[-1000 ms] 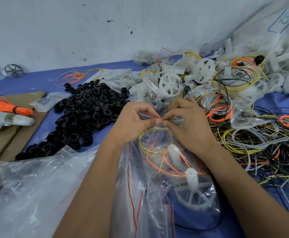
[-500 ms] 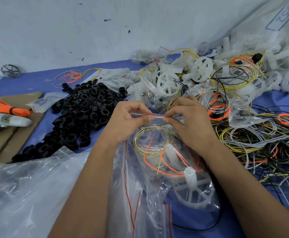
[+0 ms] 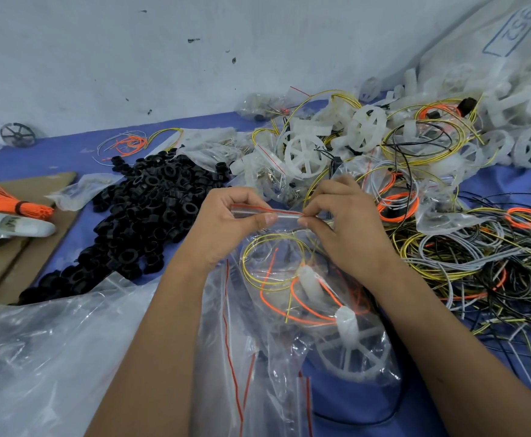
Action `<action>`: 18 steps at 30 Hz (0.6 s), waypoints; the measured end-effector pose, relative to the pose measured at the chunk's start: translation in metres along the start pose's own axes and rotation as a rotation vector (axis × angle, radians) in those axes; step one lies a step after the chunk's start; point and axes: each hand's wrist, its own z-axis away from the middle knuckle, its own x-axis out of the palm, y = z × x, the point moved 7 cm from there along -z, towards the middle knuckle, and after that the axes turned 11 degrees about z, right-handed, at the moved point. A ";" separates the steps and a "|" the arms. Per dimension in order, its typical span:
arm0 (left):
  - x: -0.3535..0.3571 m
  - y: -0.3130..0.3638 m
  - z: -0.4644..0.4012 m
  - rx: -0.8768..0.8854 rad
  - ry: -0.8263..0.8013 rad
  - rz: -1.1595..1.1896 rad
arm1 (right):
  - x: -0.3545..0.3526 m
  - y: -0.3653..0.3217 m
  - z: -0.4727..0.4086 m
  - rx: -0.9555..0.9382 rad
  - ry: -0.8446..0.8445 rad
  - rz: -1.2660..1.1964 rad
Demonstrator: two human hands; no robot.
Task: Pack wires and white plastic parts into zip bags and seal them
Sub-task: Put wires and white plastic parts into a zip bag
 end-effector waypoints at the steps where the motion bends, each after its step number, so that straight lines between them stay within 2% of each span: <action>1: 0.000 0.000 0.000 0.000 -0.001 0.004 | 0.000 0.001 0.000 0.004 -0.008 0.006; 18: -0.017 0.000 0.001 -0.005 0.081 0.081 | -0.012 0.012 0.002 0.077 0.050 0.012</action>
